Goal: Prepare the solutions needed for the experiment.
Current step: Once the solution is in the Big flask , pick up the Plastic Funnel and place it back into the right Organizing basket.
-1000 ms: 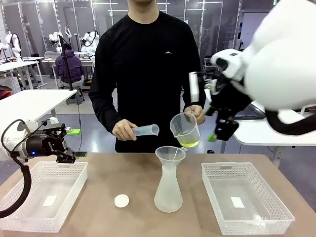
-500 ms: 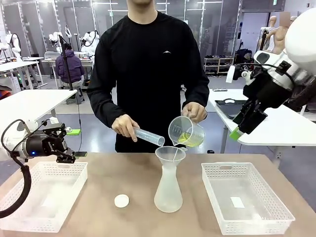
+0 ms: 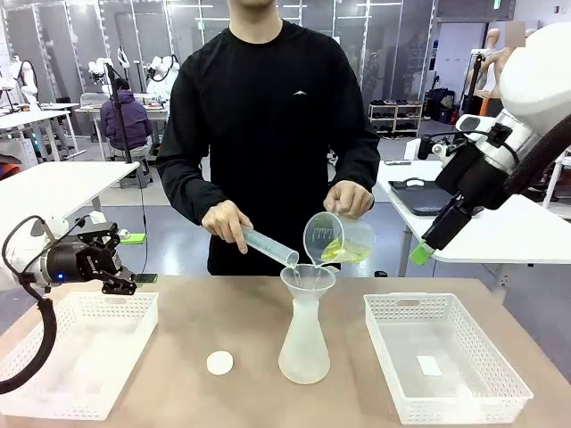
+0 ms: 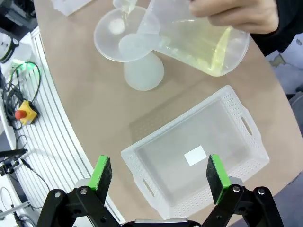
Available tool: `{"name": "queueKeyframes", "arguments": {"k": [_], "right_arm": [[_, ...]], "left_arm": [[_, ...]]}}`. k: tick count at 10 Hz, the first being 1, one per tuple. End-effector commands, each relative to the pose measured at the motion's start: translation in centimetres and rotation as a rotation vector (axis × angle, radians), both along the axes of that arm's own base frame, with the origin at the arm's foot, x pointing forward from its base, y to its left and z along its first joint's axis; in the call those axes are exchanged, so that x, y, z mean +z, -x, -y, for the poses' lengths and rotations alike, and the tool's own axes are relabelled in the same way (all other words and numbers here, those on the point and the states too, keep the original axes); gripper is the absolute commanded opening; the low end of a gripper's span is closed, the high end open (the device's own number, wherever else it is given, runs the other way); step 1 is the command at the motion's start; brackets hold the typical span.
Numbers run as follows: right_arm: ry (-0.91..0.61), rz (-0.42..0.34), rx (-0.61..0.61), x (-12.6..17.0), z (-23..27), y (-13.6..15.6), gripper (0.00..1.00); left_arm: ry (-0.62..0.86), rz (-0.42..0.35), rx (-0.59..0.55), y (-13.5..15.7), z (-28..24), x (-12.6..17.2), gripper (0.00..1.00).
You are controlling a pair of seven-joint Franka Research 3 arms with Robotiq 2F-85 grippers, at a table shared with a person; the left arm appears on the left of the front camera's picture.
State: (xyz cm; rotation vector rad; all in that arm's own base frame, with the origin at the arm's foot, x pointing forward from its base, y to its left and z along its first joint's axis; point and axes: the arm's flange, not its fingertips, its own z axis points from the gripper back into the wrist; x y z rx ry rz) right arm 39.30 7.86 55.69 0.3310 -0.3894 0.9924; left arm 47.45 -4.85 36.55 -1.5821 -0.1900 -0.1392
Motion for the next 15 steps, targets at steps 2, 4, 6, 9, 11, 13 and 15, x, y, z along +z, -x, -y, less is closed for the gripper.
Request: {"name": "queueKeyframes", "arguments": {"k": [2, 4, 6, 9, 11, 13, 15], "right_arm": [[0.000, 0.000, 0.000, 0.0, 0.0, 0.0, 1.00], [-0.270, -0.259, -0.037, -2.0, 1.5, -3.4, 1.00], [-0.442, -0.357, -0.101, -3.8, 4.4, -4.1, 1.00], [-0.634, -0.533, -0.209, -7.2, 7.6, -5.0, 1.00], [-0.828, -0.705, -0.311, -9.6, 9.1, -4.8, 1.00], [-0.970, -0.765, -0.383, -11.6, 9.7, -4.4, 1.00], [-1.051, -0.794, -0.455, -13.1, 9.9, -4.1, 1.00]], "left_arm": [[0.011, 0.009, 0.008, 0.1, 0.2, 0.3, 1.00], [0.011, 0.009, 0.008, 0.1, 0.2, 0.3, 1.00], [0.011, 0.009, 0.008, 0.1, 0.2, 0.3, 1.00], [0.011, 0.009, 0.008, 0.1, 0.2, 0.3, 1.00], [0.011, 0.009, 0.008, 0.1, 0.2, 0.3, 1.00], [0.011, 0.009, 0.008, 0.1, 0.2, 0.3, 1.00], [0.011, 0.009, 0.008, 0.1, 0.2, 0.3, 1.00]]}}
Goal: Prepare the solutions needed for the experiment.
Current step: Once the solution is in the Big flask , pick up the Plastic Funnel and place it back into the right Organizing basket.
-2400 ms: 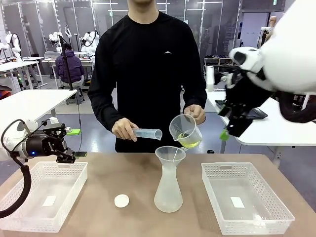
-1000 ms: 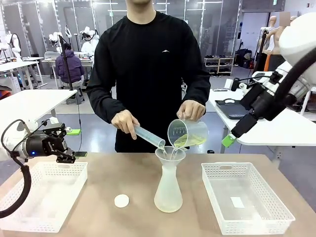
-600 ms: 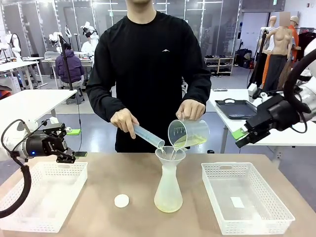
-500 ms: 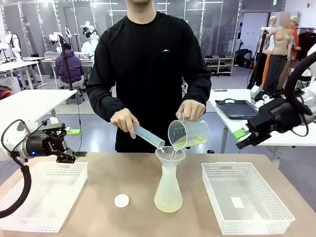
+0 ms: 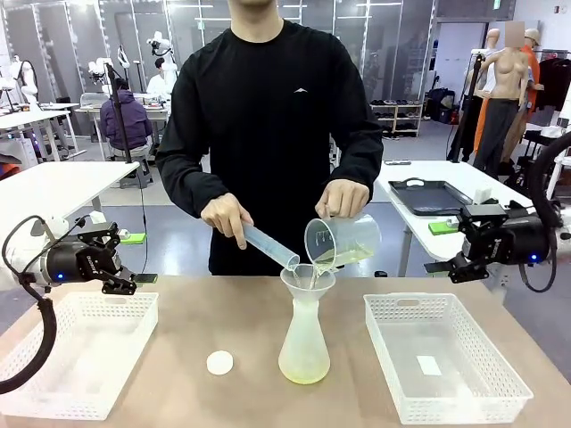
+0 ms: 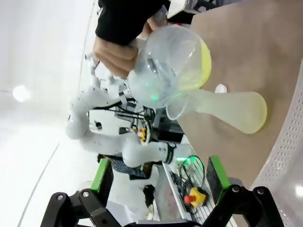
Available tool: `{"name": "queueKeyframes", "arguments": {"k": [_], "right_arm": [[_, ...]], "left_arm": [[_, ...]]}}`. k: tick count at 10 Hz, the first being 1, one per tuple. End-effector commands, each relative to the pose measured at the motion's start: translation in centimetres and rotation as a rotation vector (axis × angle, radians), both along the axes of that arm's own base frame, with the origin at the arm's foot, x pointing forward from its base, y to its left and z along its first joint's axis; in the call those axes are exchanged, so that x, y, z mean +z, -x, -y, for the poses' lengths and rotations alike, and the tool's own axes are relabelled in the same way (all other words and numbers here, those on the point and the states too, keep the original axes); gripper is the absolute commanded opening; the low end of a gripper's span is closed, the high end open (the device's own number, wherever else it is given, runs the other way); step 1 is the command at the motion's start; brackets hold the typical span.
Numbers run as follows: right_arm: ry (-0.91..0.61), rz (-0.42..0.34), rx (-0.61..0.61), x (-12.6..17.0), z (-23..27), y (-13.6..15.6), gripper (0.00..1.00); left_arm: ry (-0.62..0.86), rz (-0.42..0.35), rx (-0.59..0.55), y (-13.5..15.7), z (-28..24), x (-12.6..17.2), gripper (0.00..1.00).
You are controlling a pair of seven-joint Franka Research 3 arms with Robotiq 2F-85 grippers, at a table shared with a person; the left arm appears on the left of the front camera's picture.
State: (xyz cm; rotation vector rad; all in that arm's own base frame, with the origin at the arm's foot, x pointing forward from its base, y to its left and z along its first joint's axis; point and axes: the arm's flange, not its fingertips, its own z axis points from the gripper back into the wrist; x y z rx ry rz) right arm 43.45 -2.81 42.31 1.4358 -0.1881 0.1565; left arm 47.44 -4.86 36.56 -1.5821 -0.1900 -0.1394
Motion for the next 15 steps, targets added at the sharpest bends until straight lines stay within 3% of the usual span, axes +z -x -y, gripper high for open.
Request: {"name": "queueKeyframes", "arguments": {"k": [1, 3, 4, 15], "right_arm": [[-0.065, -0.073, -0.052, -0.45, -0.73, 0.12, 1.00], [-0.058, -0.097, -0.053, -0.81, -0.67, 0.30, 1.00], [-0.048, -0.049, -0.037, -1.08, -0.22, 0.38, 1.00], [-0.048, -0.049, -0.037, -1.08, -0.22, 0.38, 1.00]], "left_arm": [[0.011, 0.009, 0.008, 0.11, 0.18, 0.33, 1.00], [0.011, 0.009, 0.008, 0.11, 0.18, 0.33, 1.00], [0.011, 0.009, 0.008, 0.11, 0.18, 0.33, 1.00], [0.011, 0.009, 0.008, 0.11, 0.18, 0.33, 1.00]]}}
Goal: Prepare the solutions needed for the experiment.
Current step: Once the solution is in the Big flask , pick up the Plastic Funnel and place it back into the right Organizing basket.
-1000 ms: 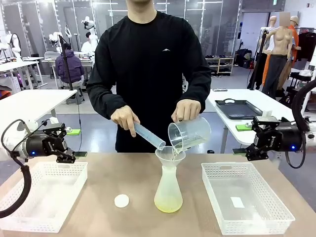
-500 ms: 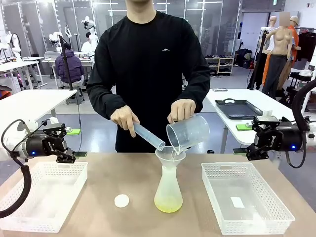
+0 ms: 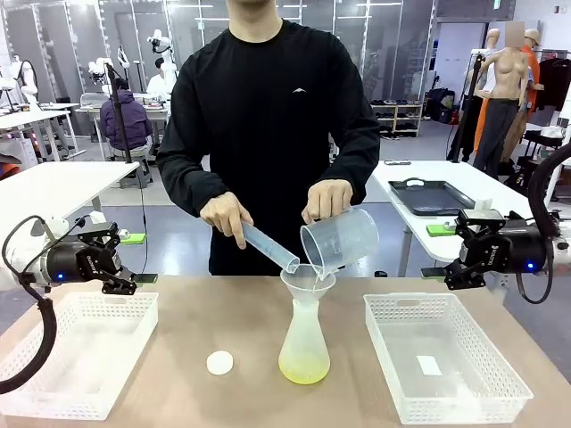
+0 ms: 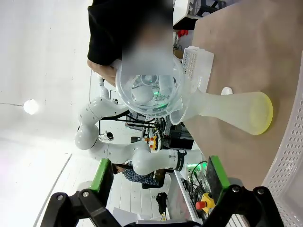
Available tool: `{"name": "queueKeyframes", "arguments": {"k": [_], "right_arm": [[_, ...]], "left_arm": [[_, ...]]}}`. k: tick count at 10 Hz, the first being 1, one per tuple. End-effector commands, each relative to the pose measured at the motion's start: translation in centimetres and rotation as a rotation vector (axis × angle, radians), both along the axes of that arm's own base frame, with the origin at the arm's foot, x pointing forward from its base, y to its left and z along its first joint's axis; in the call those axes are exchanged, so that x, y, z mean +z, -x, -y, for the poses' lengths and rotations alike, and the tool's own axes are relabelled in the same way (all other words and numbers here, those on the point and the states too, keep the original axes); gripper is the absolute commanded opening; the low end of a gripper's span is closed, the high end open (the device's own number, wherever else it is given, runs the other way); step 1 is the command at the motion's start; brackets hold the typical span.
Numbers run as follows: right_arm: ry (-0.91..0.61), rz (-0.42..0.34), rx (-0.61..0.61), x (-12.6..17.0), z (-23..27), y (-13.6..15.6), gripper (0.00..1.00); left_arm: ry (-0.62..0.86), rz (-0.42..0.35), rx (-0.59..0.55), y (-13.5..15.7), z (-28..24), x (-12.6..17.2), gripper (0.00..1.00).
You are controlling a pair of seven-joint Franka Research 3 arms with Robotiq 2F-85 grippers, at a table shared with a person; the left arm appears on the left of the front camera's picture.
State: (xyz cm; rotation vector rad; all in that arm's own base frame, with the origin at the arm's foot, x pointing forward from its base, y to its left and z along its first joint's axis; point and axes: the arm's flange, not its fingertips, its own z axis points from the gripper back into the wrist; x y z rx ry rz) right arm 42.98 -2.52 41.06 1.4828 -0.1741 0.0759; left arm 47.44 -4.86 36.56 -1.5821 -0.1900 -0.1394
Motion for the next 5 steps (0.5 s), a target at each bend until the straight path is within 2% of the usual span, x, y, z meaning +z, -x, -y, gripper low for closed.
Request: {"name": "queueKeyframes", "arguments": {"k": [1, 5], "right_arm": [[0.002, 0.010, 0.004, 0.17, 0.07, -0.09, 1.00], [0.002, 0.010, 0.004, 0.17, 0.07, -0.09, 1.00]], "left_arm": [[0.011, 0.009, 0.008, 0.11, 0.18, 0.33, 1.00], [0.011, 0.009, 0.008, 0.11, 0.18, 0.33, 1.00]]}}
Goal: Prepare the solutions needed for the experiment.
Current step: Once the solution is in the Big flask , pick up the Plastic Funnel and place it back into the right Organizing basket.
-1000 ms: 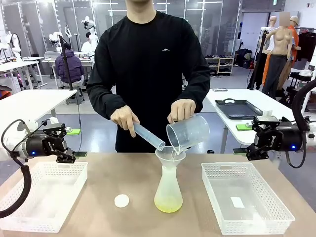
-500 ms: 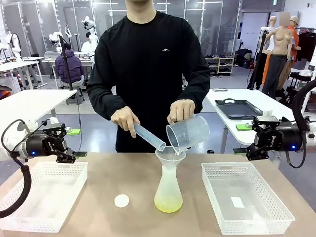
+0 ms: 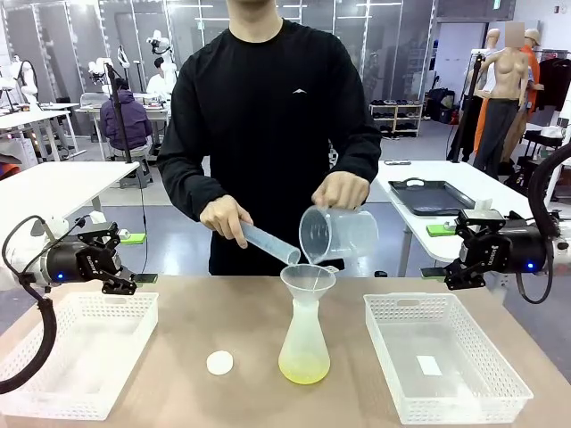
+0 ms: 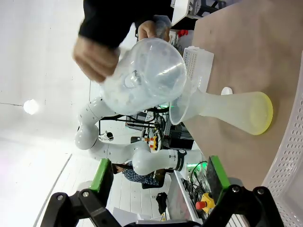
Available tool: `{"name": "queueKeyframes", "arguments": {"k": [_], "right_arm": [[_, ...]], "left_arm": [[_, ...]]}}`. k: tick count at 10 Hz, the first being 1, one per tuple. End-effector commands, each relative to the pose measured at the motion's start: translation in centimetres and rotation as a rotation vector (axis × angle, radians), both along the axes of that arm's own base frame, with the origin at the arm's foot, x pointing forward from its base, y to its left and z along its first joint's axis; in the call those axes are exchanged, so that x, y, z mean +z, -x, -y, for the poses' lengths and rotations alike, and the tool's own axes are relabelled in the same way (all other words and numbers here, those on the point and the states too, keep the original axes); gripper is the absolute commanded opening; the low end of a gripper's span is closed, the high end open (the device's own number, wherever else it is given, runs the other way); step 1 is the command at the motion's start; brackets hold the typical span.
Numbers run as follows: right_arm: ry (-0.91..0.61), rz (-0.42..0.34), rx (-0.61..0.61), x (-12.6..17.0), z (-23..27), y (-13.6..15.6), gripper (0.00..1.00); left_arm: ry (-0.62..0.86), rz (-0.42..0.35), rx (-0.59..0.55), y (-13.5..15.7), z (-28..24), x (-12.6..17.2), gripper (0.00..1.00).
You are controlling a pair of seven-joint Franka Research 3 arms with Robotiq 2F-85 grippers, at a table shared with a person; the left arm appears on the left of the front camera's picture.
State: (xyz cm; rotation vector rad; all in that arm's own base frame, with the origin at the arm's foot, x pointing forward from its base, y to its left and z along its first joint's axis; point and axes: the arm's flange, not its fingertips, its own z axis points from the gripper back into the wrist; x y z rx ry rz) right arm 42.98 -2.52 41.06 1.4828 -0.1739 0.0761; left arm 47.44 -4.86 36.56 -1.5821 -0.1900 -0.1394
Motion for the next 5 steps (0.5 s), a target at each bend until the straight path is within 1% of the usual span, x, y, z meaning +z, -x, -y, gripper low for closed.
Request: {"name": "queueKeyframes", "arguments": {"k": [1, 5], "right_arm": [[0.002, 0.010, 0.004, 0.17, 0.08, -0.09, 1.00], [0.002, 0.010, 0.004, 0.17, 0.08, -0.09, 1.00]], "left_arm": [[0.011, 0.009, 0.008, 0.11, 0.18, 0.33, 1.00], [0.011, 0.009, 0.008, 0.11, 0.18, 0.33, 1.00]]}}
